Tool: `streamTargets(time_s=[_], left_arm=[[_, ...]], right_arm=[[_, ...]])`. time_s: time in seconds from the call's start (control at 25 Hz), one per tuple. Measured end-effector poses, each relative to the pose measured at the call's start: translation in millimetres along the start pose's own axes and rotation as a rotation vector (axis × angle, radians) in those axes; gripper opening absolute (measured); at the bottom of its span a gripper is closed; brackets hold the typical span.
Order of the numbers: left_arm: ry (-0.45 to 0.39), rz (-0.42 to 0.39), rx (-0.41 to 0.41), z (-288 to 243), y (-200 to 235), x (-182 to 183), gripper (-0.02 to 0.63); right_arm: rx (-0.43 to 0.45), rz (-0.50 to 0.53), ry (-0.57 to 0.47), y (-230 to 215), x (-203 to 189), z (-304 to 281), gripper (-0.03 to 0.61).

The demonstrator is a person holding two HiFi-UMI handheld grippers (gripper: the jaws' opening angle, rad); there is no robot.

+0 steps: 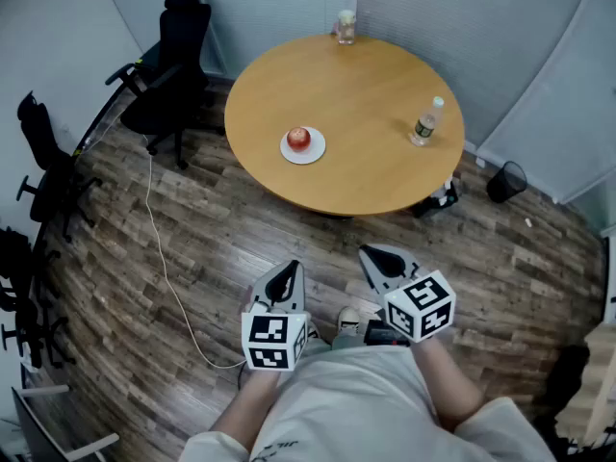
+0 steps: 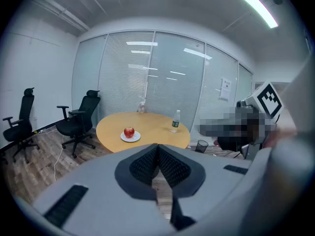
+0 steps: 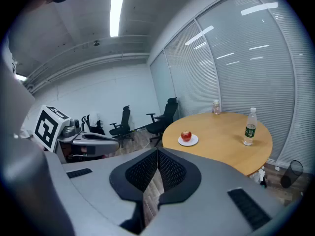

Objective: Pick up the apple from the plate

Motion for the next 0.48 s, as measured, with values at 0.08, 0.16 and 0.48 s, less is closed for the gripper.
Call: streamTargets(time_s=[0.08, 0.16, 0.48], left_arm=[[0.0, 0.0, -0.003, -1.1, -1.3, 0.8, 0.003], [-0.002, -0.002, -0.008, -3.2, -2.5, 2.6, 0.003], [0.004, -0.002, -0.011, -4.6, -3.1, 0.5, 0.003]], right_arm=[[-0.001, 0.0, -0.003, -0.6, 1.2, 1.4, 0.031], [0.0, 0.0, -0.005, -1.2, 2.2, 1.2, 0.031], [0.0, 0.003, 0.005, -1.0, -0.5, -0.1, 0.031]])
Point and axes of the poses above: the fingertips, and each gripper's own axes: z backward along the fingers, y to its left, x out of its top, the point moved 2 cm from there along z, backward along the fingers, and after that the axes turned 4 degrees about -y, right-handed, at the moved point
